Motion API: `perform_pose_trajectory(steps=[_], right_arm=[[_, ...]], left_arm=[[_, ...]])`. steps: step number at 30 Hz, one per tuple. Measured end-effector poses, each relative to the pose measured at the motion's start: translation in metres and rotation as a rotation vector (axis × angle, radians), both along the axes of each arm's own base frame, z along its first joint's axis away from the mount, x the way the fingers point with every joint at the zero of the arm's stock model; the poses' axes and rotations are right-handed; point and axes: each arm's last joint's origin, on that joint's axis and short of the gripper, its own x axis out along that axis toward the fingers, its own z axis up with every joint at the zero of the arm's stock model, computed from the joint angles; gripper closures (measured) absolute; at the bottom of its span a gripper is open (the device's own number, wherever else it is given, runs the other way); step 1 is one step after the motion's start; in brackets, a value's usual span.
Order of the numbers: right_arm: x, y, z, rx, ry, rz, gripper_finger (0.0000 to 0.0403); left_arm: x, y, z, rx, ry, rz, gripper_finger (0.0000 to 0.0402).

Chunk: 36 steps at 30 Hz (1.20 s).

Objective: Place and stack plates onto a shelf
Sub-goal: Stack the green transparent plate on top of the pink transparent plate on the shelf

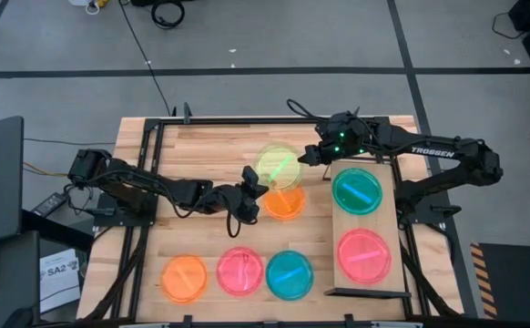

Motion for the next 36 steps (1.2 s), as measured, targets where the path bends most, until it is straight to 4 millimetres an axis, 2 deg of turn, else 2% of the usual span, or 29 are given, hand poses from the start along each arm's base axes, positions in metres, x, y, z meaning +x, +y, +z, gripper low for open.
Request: perform_pose_trajectory(steps=[7, 13, 27, 36], right_arm=[[0.000, 0.000, 0.000, -0.006, 0.004, 0.004, 0.0394], [0.000, 0.000, 0.000, -0.006, 0.003, 0.004, 0.0394], [-0.001, -0.001, 0.000, -0.030, 0.001, 0.012, 0.0397], [-0.006, -0.015, 0.001, -0.053, 0.008, -0.026, 0.0397]], left_arm=[[0.000, 0.000, 0.000, 0.001, 0.000, 0.000, 0.0391], [0.000, 0.000, 0.000, 0.000, 0.000, -0.001, 0.0380], [0.000, -0.002, 0.001, -0.055, -0.033, 0.016, 0.0267], [0.001, -0.007, 0.002, -0.088, -0.057, -0.021, 0.0239]])
